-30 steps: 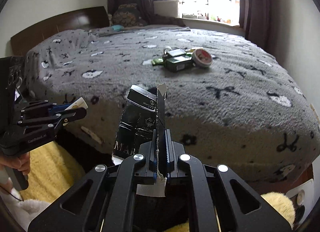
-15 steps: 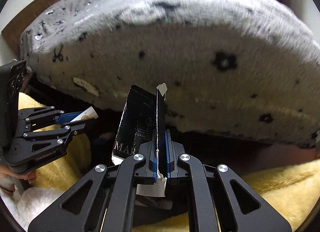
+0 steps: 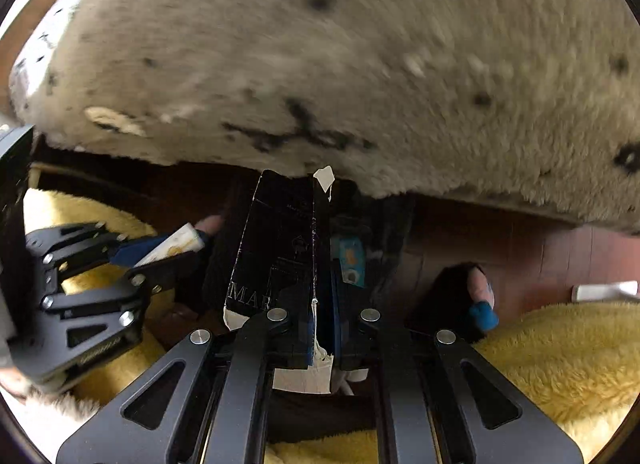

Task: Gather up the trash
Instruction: 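Lower both items below the bed edge and open both tools over the bin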

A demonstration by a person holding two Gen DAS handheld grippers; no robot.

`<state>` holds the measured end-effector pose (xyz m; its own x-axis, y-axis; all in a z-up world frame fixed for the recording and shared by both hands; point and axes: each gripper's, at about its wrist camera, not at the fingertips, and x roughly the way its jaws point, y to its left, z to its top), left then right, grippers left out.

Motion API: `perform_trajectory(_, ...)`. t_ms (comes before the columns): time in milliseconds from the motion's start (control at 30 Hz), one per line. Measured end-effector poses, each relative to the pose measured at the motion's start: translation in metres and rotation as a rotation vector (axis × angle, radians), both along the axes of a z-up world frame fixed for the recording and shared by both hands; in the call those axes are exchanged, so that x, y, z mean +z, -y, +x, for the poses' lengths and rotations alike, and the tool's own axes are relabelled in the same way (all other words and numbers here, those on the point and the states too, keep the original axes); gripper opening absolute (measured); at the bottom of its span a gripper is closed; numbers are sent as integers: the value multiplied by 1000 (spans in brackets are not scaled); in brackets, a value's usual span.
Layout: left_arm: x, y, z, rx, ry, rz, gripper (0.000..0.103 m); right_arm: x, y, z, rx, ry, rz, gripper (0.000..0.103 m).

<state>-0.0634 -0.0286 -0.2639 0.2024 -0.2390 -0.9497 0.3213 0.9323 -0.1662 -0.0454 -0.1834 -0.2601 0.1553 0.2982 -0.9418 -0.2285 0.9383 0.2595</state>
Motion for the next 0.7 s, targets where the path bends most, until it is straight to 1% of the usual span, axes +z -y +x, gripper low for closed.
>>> perform_trajectory(133, -6, -1, 1, 8, -1, 3, 18, 2, -10, 1, 11, 16, 12, 8)
perform_trajectory(367, -6, -2, -1, 13, 7, 3, 19, 6, -14, 0, 3, 24, 32, 10)
perform_trajectory(433, -7, -4, 0, 24, 9, 17, 29, 6, -12, 4, -7, 20, 36, 11)
perform_trajectory(533, -4, -9, 2, 39, 16, 18, 40, 7, -5, 10, -35, 19, 32, 12)
perform_trajectory(567, -4, -11, 3, 41, 18, 14, 42, 7, -1, 11, -42, 18, 32, 16)
perform_trajectory(600, -3, -12, 4, 41, 21, 12, 47, 7, 2, 12, -46, 20, 33, 22)
perform_trajectory(633, -3, -13, 4, 42, 23, 12, 49, 6, 4, 13, -48, 24, 31, 37)
perform_trajectory(667, -2, -13, 4, 43, 25, 13, 50, 7, 6, 12, -51, 31, 29, 46)
perform_trajectory(700, -1, -13, 5, 45, 26, 14, 51, 8, 7, 12, -53, 37, 27, 47)
